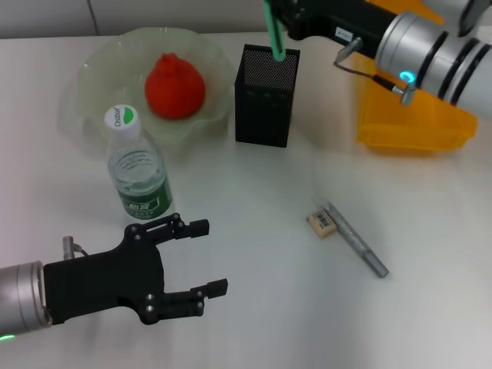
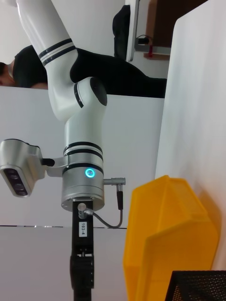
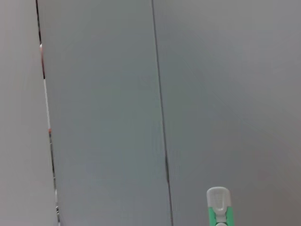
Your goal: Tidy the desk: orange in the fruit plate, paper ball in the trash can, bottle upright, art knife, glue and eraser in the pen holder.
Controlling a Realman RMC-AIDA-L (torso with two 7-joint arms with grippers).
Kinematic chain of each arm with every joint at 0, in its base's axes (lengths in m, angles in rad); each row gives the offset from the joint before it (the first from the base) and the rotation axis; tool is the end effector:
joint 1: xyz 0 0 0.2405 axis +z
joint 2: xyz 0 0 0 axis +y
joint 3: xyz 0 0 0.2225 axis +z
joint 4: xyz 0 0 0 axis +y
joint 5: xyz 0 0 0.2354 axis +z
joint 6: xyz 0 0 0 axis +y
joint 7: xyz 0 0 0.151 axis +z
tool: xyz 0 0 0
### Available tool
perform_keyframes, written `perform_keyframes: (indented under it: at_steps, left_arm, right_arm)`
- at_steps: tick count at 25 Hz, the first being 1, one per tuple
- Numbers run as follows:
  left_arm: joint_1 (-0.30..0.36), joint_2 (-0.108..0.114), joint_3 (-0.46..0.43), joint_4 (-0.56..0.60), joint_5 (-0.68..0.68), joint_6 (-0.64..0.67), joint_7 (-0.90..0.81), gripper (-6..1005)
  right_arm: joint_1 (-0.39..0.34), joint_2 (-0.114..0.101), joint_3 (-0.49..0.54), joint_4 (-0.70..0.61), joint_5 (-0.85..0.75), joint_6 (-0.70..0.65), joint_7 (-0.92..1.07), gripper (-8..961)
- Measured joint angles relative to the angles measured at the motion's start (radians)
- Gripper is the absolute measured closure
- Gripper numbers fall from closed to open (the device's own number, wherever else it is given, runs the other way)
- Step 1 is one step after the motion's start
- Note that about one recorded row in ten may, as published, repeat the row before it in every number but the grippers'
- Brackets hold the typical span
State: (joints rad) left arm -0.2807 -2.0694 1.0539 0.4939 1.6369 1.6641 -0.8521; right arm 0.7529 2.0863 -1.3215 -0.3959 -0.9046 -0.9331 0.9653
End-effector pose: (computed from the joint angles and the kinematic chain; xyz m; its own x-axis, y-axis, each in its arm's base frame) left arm -0.2744 0.2433 -0.0341 0.7879 0.0873 0.6096 0.2222 -0.9635 -0.1492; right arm 0.1524 0.4335 -0.0415 0.7043 -0.0728 -0.7062 -0.5096 -0.7444 -0.4315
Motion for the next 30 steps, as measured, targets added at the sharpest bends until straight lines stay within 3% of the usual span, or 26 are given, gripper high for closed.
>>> perform_keyframes:
  at_steps: [14, 17, 20, 21, 22, 23, 24, 27, 28, 29, 30]
  left_arm:
    - [0.000, 0.000, 0.002, -0.002, 0.000, 0.006, 0.010, 186]
    - [0.000, 0.001, 0.002, -0.002, 0.000, 0.006, 0.010, 186]
    - [0.001, 0.002, 0.001, -0.002, 0.000, 0.006, 0.010, 186]
    - [0.002, 0.002, 0.001, -0.002, 0.000, 0.007, 0.010, 186]
    - [0.002, 0.002, 0.001, -0.002, 0.000, 0.007, 0.010, 186]
    - [0.003, 0.002, 0.002, -0.002, 0.000, 0.007, 0.010, 186]
    - [0.004, 0.002, 0.002, -0.002, 0.000, 0.007, 0.010, 186]
    - [0.004, 0.003, 0.002, -0.002, 0.000, 0.006, 0.010, 186]
    - [0.004, 0.004, 0.002, -0.002, 0.000, 0.005, 0.010, 186]
    - [0.004, 0.004, 0.002, -0.002, 0.000, 0.005, 0.010, 186]
    - [0.002, 0.004, 0.002, -0.002, 0.000, 0.005, 0.010, 186]
  right_arm:
    - [0.013, 0.005, -0.028, 0.031, -0.012, 0.027, 0.006, 713]
    - [-0.002, 0.005, -0.050, 0.016, -0.012, 0.019, 0.014, 708]
    - [-0.063, 0.000, -0.093, -0.063, -0.013, -0.005, 0.085, 703]
    - [-0.154, -0.007, -0.128, -0.200, -0.026, -0.018, 0.196, 701]
    - [-0.154, -0.007, -0.128, -0.200, -0.026, -0.018, 0.196, 692]
    - [-0.264, -0.014, -0.141, -0.371, -0.077, -0.020, 0.311, 682]
    - [-0.264, -0.014, -0.141, -0.371, -0.077, -0.020, 0.311, 673]
    - [-0.406, -0.015, -0.116, -0.661, -0.288, -0.031, 0.548, 644]
    - [-0.461, -0.010, -0.075, -0.853, -0.523, -0.075, 0.775, 577]
    - [-0.461, -0.010, -0.075, -0.853, -0.523, -0.075, 0.775, 509]
    - [-0.468, -0.008, -0.050, -0.929, -0.656, -0.117, 0.886, 442]
